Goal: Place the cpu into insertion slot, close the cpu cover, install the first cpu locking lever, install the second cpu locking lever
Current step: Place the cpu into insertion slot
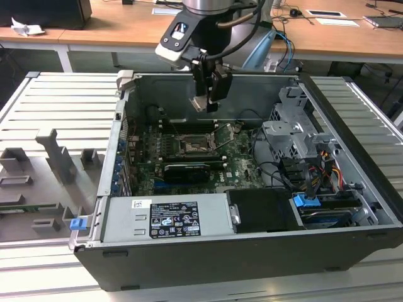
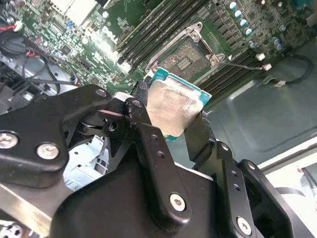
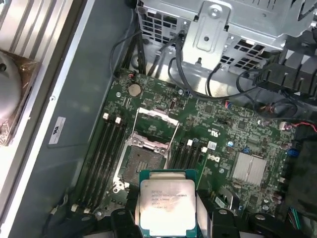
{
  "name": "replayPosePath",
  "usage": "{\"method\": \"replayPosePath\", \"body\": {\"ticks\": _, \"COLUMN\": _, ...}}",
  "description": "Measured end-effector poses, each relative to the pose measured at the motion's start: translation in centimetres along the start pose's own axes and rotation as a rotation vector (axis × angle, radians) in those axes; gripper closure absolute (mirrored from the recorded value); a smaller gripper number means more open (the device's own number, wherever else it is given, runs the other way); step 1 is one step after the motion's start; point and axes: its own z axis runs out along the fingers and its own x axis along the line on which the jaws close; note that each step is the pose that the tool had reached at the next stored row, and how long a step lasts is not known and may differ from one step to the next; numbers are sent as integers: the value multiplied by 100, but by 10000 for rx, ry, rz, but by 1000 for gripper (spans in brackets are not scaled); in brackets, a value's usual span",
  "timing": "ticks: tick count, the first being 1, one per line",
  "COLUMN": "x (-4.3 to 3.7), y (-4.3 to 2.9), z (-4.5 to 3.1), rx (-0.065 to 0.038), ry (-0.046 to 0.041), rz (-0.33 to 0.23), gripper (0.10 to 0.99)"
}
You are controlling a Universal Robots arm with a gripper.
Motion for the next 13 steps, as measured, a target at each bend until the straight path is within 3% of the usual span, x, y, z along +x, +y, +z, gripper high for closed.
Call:
{"method": "replayPosePath", "body": {"ticks": 7, "x": 0, "y": -2, "z": 27, "rx": -4, "ry": -73, "rz": 894, "gripper": 549}}
{"method": "replayPosePath", "body": {"ticks": 13, "x": -1, "y": -5, "z": 59, "rx": -5, "ry": -75, "rz": 925, "gripper": 549}}
